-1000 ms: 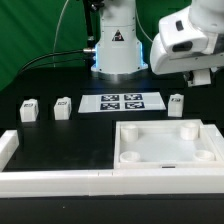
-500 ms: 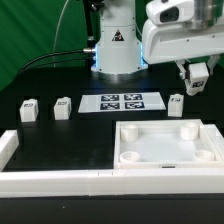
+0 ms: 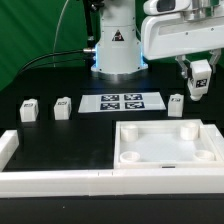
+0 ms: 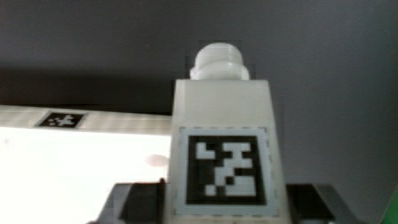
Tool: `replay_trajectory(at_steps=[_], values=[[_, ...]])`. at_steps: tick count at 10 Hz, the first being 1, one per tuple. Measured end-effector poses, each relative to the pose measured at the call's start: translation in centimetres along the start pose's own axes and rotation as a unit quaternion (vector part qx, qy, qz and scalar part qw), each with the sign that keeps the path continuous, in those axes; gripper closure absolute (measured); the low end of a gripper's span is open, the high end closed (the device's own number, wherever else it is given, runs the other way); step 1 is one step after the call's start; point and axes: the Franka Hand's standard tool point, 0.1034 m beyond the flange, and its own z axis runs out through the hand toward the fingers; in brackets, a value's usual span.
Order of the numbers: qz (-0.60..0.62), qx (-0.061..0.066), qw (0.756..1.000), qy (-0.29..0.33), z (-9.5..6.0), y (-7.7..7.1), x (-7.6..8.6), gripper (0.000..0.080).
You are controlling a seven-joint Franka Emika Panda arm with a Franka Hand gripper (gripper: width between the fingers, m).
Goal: Assemble one leg
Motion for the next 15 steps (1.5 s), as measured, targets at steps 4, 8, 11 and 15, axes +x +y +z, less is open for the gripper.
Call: replay_trajectory(at_steps=[4, 8, 11, 15], values=[[-0.027, 0.012, 0.999, 0.015, 0.4, 1.2, 5.3, 0.0506], [-0.047, 0.018, 0.999, 0.021, 2.6, 2.3, 8.7, 0.0506], [-0.046, 0.015, 0.998, 0.05, 2.5, 2.4, 9.1, 0.0506], [-0.059, -0.001, 0.989, 0.136, 2.0, 3.7, 9.6, 0.0506]])
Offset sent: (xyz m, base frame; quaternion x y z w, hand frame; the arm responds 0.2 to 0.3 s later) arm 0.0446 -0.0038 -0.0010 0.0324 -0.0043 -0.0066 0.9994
